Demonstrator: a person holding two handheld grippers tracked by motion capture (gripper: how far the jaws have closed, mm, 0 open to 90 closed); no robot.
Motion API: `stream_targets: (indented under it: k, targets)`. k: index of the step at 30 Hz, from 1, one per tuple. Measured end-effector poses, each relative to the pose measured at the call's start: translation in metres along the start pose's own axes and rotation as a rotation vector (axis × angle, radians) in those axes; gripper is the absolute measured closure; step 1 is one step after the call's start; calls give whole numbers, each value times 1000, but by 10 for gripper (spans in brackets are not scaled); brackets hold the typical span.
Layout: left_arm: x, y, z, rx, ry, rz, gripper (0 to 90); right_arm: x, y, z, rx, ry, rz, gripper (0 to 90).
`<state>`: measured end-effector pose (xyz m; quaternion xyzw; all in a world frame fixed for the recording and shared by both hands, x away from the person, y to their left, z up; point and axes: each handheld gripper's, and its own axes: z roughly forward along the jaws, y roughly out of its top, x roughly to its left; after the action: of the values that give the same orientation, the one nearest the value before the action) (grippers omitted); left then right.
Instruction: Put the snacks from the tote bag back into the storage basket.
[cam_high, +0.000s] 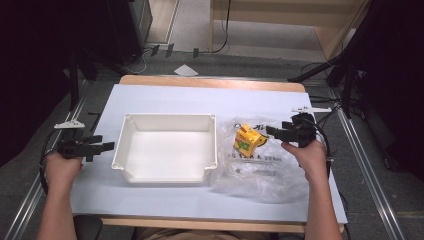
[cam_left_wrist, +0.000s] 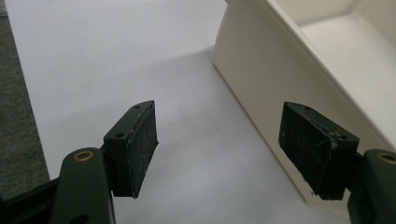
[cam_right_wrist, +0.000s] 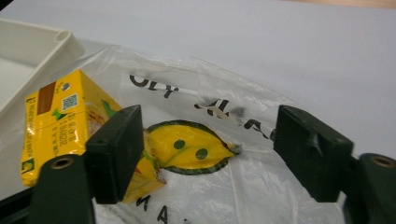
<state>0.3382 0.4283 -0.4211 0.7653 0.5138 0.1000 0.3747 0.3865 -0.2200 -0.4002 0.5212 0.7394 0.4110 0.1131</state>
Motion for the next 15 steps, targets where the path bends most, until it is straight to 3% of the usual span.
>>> stream_targets:
  k: [2, 6, 13, 15]
  targets:
    - [0, -2, 1, 23, 11, 21, 291, 1, 1, 1, 7, 13, 2, 307]
    - [1, -2, 2, 25, 16, 18, 290, 0, 3, 4, 42, 48, 13, 331]
    - [1, -1, 5, 36, 24, 17, 273, 2, 7, 3, 66, 53, 6, 359]
    - [2, -1, 5, 33, 6, 5, 267, 3, 8, 2, 68, 55, -10, 368]
